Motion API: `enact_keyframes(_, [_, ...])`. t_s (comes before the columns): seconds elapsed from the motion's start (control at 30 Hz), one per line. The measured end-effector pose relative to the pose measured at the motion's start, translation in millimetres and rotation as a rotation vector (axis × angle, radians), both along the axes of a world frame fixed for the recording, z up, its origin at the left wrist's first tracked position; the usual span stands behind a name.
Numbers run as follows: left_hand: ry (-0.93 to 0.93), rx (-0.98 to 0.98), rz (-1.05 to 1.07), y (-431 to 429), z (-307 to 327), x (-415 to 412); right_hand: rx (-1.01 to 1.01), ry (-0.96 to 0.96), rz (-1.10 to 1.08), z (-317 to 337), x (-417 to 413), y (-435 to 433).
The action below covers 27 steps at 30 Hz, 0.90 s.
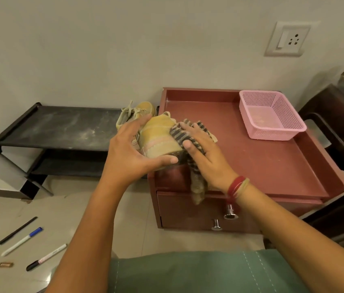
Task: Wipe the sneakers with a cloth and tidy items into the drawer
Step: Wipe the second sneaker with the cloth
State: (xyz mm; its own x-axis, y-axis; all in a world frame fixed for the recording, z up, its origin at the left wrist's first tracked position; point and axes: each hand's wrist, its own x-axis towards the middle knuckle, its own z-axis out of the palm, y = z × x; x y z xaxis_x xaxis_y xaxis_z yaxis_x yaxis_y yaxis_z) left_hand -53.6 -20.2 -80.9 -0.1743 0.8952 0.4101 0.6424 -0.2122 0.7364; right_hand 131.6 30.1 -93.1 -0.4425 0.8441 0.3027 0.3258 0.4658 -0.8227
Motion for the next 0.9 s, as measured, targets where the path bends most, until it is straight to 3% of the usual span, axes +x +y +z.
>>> enact_keyframes(0.13, [-0.004,-0.003,-0.045,1,0,-3,0.081,-0.01,0.214,-5,-4,-16])
enact_keyframes(0.27, [-0.028,-0.028,0.001,2,-1,-2,-0.056,-0.037,-0.005,1,0,4])
enact_keyframes(0.43, [-0.012,-0.017,-0.039,1,-1,-4,-0.017,0.008,0.216,-6,-6,-17])
enact_keyframes(0.6, [-0.039,-0.048,0.007,3,-2,-1,-0.025,-0.075,0.03,-1,0,4])
enact_keyframes(0.77, [-0.037,-0.068,-0.027,2,-2,-4,-0.034,-0.003,0.218,-2,-6,-11])
enact_keyframes(0.9, [-0.053,-0.089,0.017,3,-3,-3,-0.115,-0.053,0.03,0,-2,3])
